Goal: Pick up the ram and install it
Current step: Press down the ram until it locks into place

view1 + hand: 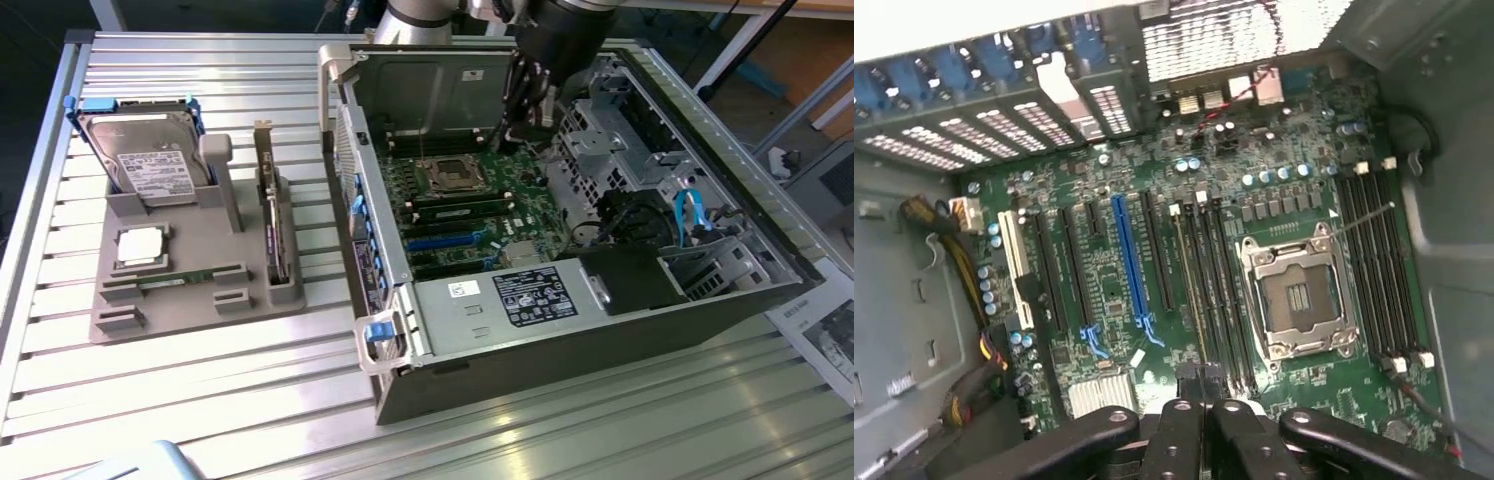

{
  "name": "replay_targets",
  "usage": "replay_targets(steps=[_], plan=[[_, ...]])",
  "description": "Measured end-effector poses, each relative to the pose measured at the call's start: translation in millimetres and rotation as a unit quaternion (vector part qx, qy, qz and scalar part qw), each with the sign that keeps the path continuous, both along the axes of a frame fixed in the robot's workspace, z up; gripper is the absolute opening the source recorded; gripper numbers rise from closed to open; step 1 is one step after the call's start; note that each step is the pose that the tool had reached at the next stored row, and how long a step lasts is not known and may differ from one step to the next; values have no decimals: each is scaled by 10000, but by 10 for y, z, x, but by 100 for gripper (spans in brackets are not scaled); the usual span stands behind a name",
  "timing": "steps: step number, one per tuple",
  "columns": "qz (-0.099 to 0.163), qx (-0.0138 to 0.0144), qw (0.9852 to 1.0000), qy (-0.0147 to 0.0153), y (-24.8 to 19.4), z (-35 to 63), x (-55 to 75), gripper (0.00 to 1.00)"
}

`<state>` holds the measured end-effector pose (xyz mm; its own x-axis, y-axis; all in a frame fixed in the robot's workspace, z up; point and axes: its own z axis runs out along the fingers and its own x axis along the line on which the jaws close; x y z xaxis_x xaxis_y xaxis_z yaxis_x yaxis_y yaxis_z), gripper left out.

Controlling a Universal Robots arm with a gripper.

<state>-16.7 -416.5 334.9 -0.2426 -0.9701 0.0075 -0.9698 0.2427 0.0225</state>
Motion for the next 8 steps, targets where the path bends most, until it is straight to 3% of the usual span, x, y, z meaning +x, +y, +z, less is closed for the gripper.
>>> replay_targets(steps=[5, 8], plan=[[-574, 0, 9984, -1, 0, 0, 0, 10], [-942, 0, 9956, -1, 0, -1, 0, 10]])
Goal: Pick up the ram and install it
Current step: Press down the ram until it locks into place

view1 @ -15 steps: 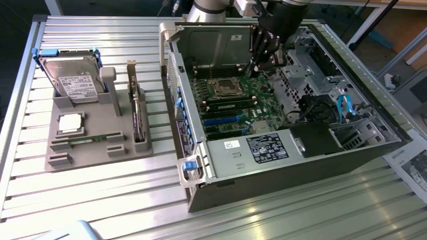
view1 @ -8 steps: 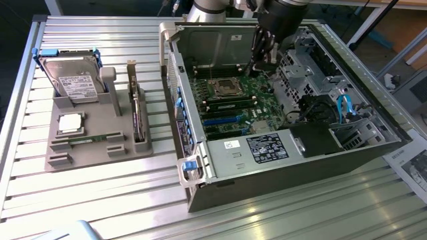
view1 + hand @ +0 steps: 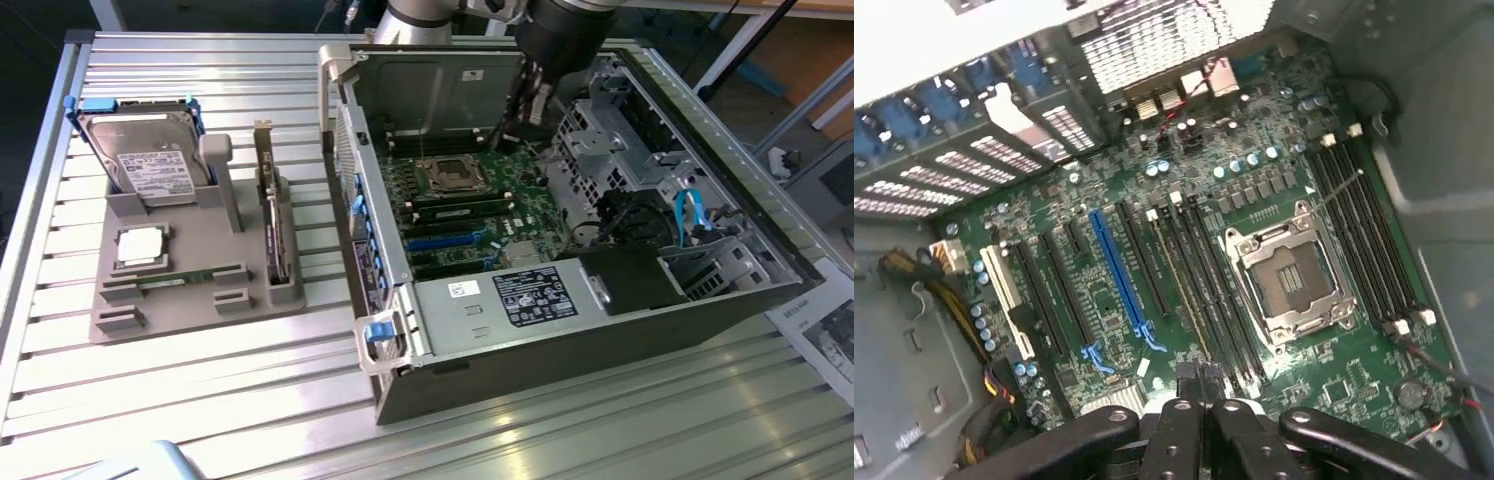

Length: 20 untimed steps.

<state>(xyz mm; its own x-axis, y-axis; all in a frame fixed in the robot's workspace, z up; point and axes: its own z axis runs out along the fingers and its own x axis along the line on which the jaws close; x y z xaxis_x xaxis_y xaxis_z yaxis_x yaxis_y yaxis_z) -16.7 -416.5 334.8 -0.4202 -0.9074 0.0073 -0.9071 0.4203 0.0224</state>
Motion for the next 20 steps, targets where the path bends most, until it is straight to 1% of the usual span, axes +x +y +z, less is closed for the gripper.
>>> replay_targets(steps=[1, 2, 3, 6, 7, 8, 9, 12, 15, 17, 18, 19, 20], plan=[[-141, 0, 9999, 0, 0, 0, 0, 10], [-327, 0, 9995, 0, 0, 0, 0, 10], [-552, 0, 9985, 0, 0, 0, 0, 10], [-851, 0, 9964, 0, 0, 0, 0, 10], [-963, 0, 9954, 0, 0, -1, 0, 10], [-1093, 0, 9940, 0, 0, -1, 0, 10], [-1266, 0, 9920, 0, 0, -1, 0, 10], [-1536, 0, 9881, -1, 0, -1, 0, 10], [-1801, 0, 9837, -1, 0, -2, 0, 10], [-1989, 0, 9800, -1, 0, -2, 0, 10], [-2095, 0, 9778, -1, 0, -3, 0, 10], [-2224, 0, 9750, -1, 0, -3, 0, 10], [-2393, 0, 9710, -2, 0, -4, 0, 10]])
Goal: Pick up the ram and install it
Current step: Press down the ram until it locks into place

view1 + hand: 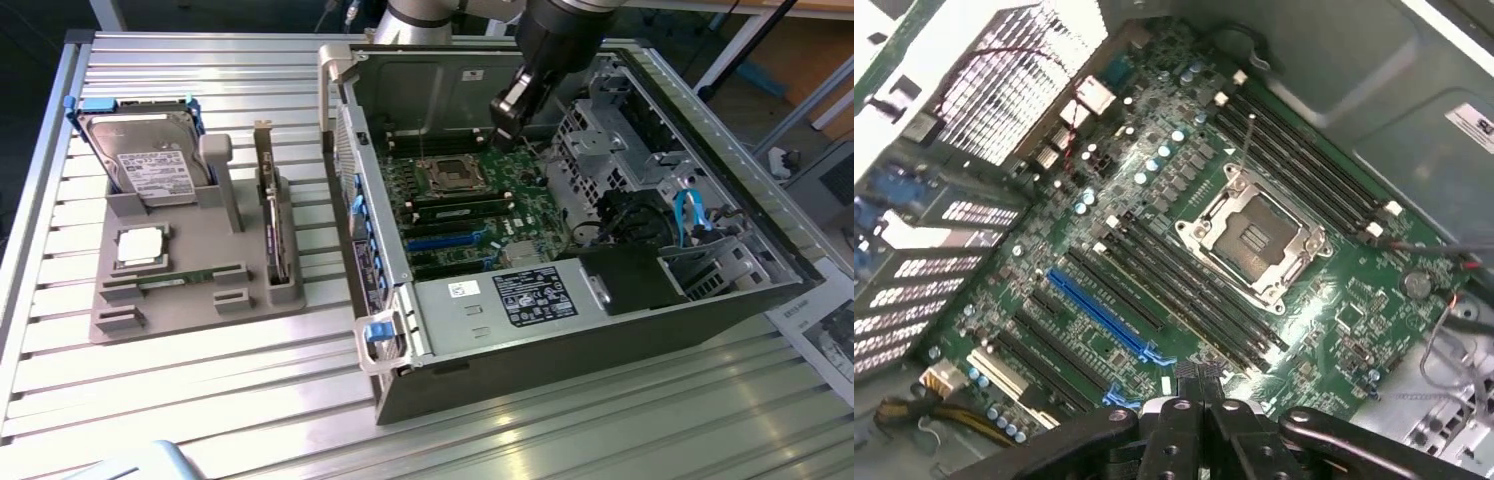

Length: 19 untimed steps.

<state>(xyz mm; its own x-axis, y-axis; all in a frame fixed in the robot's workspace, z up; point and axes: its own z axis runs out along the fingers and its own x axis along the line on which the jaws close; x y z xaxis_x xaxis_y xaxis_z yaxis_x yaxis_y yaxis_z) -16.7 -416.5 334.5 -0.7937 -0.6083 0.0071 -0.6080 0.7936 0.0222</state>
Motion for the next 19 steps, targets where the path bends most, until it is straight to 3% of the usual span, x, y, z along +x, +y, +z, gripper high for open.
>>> replay_targets(steps=[2, 4, 9, 11, 14, 15, 16, 19], plan=[[-212, 0, 9998, 0, 0, 0, 0, 10], [-526, 0, 9986, 0, 0, -1, 0, 10], [-1117, 0, 9937, -1, 0, -3, 0, 10], [-1345, 0, 9909, -2, 0, -5, 0, 10], [-1719, 0, 9851, -5, 0, -7, 0, 10], [-1882, 0, 9821, -5, 0, -8, 0, 10], [-1955, 0, 9807, -6, 0, -9, 0, 10], [-2380, 0, 9713, -8, 0, -13, 0, 10]])
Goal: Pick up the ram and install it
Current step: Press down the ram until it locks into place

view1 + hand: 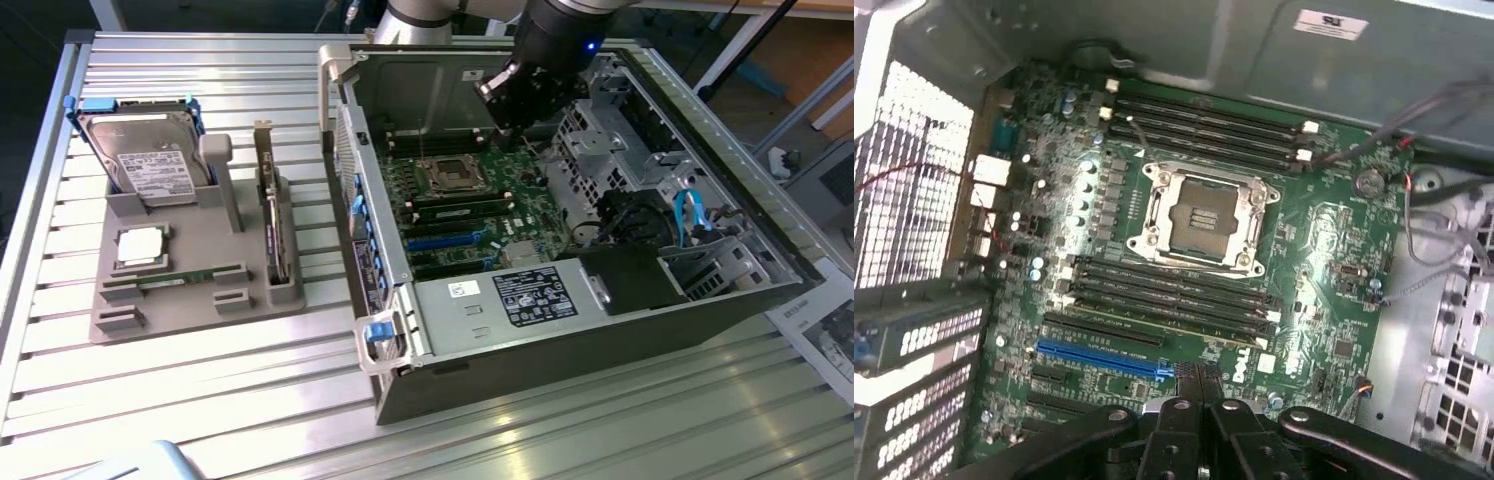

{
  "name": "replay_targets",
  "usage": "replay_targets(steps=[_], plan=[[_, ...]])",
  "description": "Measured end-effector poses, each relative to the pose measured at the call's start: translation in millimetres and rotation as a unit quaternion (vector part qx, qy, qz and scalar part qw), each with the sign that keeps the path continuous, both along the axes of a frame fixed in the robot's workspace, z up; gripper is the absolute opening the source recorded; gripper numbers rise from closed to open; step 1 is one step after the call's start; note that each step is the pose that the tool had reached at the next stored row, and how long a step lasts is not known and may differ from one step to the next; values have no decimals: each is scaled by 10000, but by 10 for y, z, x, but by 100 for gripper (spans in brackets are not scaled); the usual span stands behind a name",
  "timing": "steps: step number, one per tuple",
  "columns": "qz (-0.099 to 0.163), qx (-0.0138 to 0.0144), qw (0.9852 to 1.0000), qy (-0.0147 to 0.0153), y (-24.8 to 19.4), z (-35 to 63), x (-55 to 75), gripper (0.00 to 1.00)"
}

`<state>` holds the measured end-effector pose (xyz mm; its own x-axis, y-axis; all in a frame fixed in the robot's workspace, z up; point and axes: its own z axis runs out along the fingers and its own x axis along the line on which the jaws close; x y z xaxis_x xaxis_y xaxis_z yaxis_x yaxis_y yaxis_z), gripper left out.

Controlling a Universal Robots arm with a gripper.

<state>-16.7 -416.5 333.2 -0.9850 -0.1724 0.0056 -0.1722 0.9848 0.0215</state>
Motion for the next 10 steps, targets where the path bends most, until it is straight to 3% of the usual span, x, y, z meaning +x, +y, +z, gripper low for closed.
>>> replay_targets(steps=[4, 10], plan=[[-433, -4, 9991, -7, 0, -4, 0, 10], [-447, -4, 9990, -8, 0, -4, 0, 10]])
